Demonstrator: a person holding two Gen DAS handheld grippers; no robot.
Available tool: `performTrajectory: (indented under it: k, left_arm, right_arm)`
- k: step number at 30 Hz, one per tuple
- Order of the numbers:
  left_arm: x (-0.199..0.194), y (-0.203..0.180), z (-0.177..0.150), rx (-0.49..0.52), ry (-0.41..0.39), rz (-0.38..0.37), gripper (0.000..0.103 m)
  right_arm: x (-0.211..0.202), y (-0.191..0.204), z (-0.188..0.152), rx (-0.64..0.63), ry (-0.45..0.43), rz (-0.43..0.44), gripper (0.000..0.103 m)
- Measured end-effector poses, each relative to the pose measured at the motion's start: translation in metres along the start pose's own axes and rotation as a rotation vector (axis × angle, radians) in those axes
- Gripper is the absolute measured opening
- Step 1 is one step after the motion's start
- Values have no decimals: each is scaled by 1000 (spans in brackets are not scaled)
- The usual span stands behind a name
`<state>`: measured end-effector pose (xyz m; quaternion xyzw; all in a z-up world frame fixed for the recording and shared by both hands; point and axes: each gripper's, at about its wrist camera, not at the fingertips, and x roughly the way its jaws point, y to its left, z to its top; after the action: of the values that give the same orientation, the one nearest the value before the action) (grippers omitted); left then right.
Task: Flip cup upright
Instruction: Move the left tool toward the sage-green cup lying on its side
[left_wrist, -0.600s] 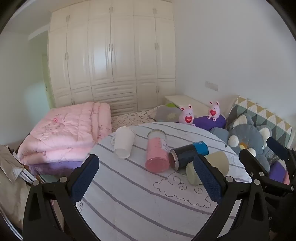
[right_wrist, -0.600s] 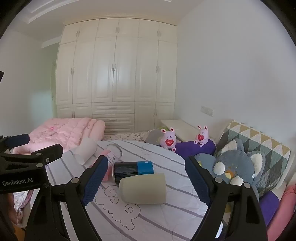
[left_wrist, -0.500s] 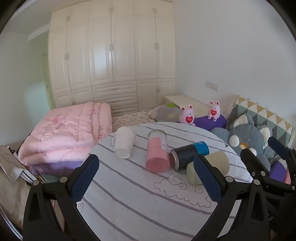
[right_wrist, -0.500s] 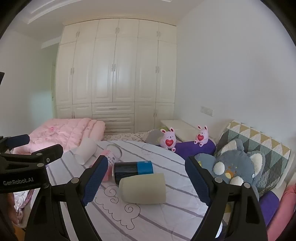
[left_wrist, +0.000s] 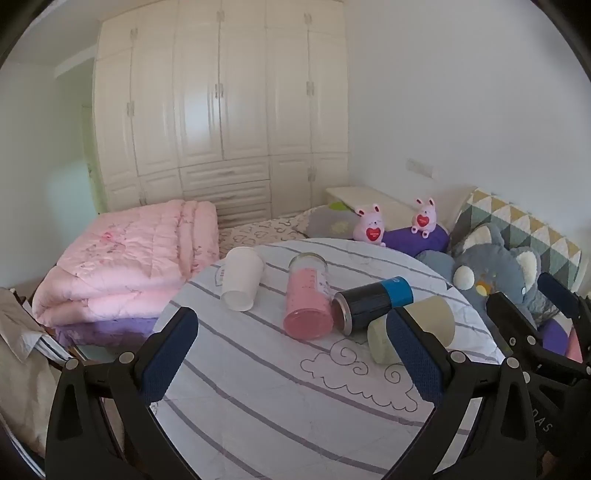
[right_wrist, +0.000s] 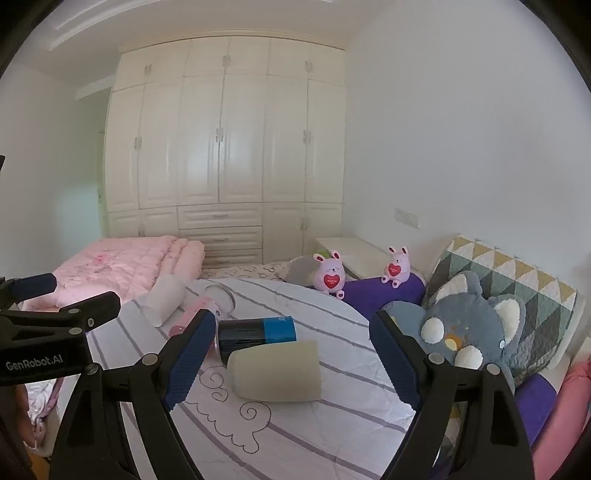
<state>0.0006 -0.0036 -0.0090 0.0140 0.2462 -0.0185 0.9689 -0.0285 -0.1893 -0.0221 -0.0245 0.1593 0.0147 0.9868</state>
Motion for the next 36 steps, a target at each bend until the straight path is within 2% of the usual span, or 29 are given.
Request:
performTrajectory:
  k: [19,36]
  left_arm:
    - [32,-12,-2,38,68,-19,103]
    - [54,-28,4,54,66,-26,103]
  right_arm:
    - [21,-13,-12,13,57,-15,86]
    - [40,-24,-15,43,83,-5,86]
